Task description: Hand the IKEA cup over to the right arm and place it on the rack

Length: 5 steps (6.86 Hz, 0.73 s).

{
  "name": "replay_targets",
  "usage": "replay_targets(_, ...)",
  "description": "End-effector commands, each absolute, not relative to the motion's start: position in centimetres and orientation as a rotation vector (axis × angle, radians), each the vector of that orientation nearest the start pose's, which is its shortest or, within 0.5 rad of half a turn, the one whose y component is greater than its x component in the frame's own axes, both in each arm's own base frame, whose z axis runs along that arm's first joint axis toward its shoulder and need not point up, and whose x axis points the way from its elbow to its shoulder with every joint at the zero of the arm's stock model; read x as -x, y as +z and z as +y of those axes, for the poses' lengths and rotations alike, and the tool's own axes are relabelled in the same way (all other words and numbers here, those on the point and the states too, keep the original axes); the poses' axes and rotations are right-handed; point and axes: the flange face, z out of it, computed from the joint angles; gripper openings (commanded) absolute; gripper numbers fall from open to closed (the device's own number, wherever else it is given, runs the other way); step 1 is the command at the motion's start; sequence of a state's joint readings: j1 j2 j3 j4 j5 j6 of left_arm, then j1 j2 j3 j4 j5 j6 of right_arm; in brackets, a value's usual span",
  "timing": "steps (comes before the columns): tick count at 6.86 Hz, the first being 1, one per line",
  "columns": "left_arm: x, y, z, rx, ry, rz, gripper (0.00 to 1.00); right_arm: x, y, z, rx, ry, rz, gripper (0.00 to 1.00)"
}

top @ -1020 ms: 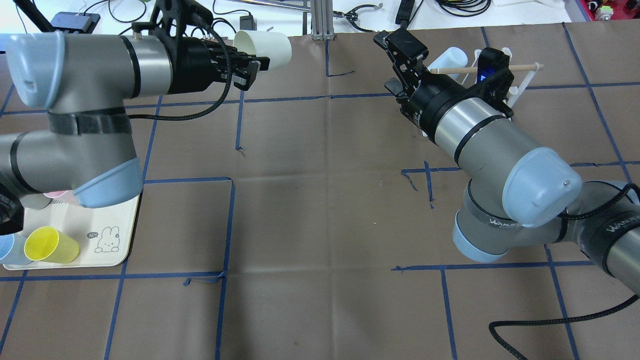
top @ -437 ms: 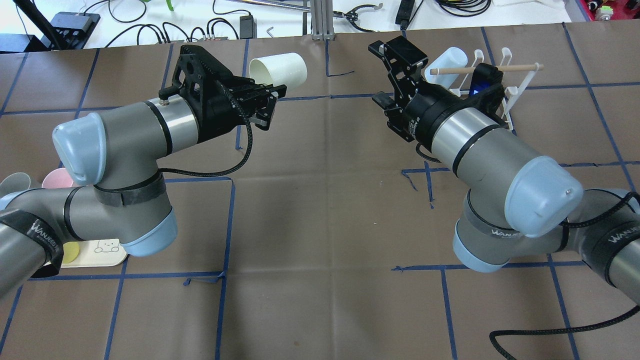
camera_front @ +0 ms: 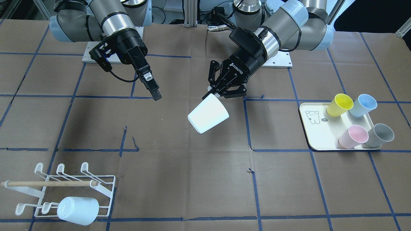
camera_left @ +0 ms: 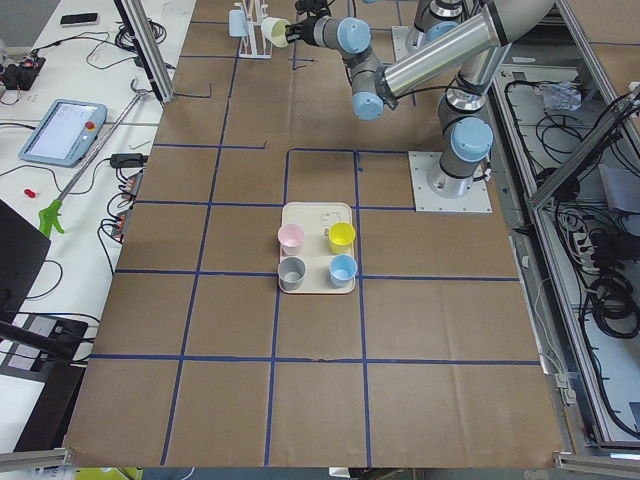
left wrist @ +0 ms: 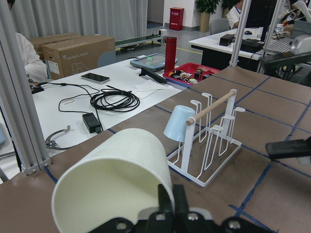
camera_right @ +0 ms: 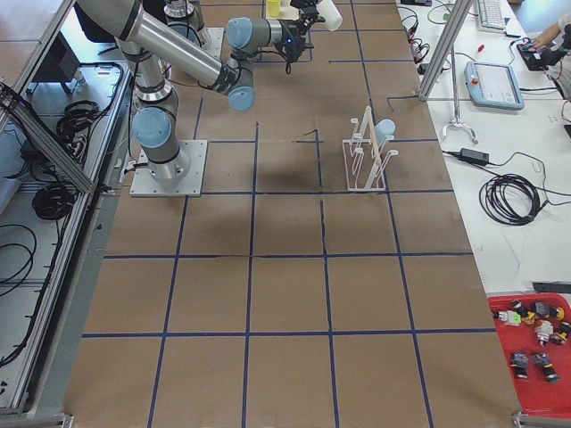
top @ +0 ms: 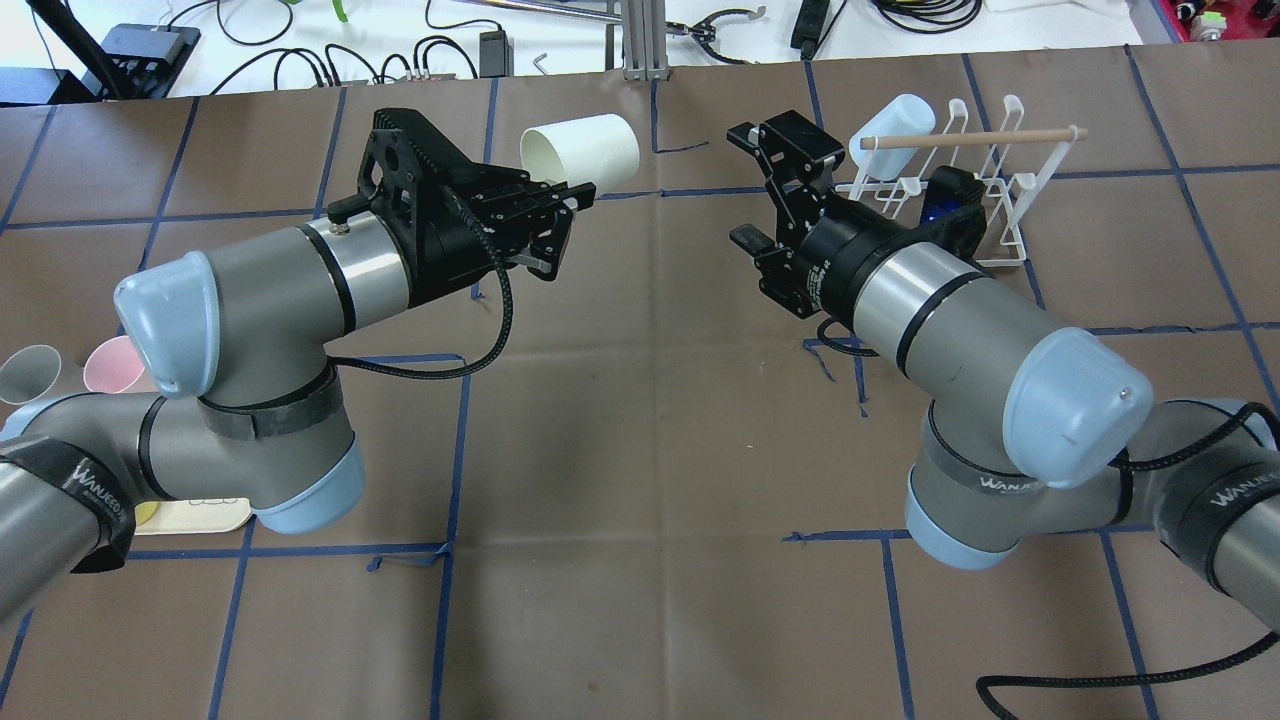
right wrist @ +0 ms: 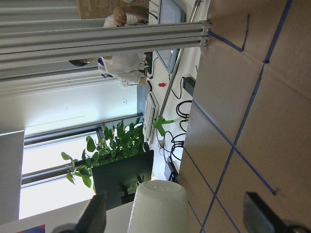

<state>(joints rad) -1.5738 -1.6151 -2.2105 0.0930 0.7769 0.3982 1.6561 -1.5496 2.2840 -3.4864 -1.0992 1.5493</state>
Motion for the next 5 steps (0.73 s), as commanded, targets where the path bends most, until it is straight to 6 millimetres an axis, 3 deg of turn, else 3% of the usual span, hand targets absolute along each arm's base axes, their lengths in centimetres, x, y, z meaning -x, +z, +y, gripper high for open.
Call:
replay_targets(1,20.7,38.0,-43.0,0.893,1.357,-2.054,0.00,-22.1,38.0,-40.9,-1.064,-0.490,1.680,1.00)
replay_targets(3,20.8,38.0,-43.0,0.893,1.356,-2.052,0.00,-22.4,38.2,-41.5,-1.081,-0.467,1.697,1.00)
replay_targets(5,20.7,38.0,-43.0,0.893,1.357,-2.054,0.00,-25.3,38.2,-42.0,-1.041,-0.411,1.728,1.00)
